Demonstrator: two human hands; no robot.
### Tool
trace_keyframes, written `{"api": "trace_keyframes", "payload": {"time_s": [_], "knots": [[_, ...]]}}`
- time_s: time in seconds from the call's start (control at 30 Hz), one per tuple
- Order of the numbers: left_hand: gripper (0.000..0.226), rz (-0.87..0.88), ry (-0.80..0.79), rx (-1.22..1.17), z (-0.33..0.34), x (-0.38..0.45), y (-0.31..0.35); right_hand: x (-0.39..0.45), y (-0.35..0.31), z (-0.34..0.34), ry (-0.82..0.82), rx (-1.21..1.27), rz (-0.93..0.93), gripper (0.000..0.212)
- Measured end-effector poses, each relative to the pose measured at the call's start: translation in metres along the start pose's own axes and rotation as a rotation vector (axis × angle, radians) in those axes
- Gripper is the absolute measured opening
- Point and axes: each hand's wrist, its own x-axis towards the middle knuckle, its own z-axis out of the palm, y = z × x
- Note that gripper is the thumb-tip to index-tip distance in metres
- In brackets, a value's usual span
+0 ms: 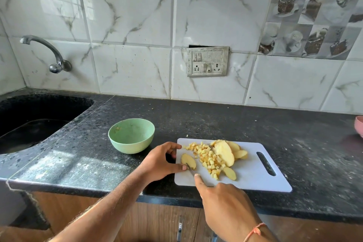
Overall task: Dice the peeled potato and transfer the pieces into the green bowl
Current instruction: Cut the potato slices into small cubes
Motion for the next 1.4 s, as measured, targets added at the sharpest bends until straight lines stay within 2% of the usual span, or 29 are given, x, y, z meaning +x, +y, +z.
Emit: {"api": "trace_keyframes", "payload": {"time_s": [0.1, 0.2, 0.37, 0.57, 0.67, 0.9, 1.07, 1.2, 1.27, 1.4], "knots": [[0.073, 0.006, -0.007, 0.003, 0.0, -0.001, 0.0, -0.008, 0.01, -0.001, -0.015, 0.041, -0.011, 0.065], [0.075, 0.035, 0.0, 0.045, -0.001, -0.001, -0.002, -0.018, 0.023, 0.0, 0.066, 0.08, -0.029, 0.058], [0.07, 0.178, -0.019, 0.172, 0.001, -0.011, 0.003, -0.004, 0.049, 0.012, 0.234, 0.397, -0.041, 0.054], [0.065, 0.259, -0.116, 0.31, 0.003, -0.015, 0.008, 0.025, 0.077, 0.041, 0.316, 0.874, -0.008, 0.044], [0.063, 0.247, -0.111, 0.297, 0.004, -0.013, 0.006, 0.032, 0.078, 0.043, 0.303, 0.952, -0.005, 0.04], [0.054, 0.252, -0.089, 0.284, 0.006, -0.011, 0.005, 0.032, 0.075, 0.046, 0.297, 0.942, 0.004, 0.044], [0.054, 0.229, -0.021, 0.216, 0.006, -0.008, 0.001, 0.03, 0.075, 0.051, 0.311, 0.825, 0.006, 0.043], [0.08, 0.189, -0.003, 0.169, 0.005, -0.009, 0.004, 0.021, 0.062, 0.04, 0.309, 0.573, 0.039, 0.046], [0.076, 0.187, -0.052, 0.144, 0.002, -0.009, 0.002, 0.015, 0.054, 0.033, 0.304, 0.41, 0.04, 0.048], [0.061, 0.149, -0.181, 0.006, -0.012, -0.006, -0.005, 0.01, 0.044, 0.03, 0.25, 0.235, 0.071, 0.052]]}}
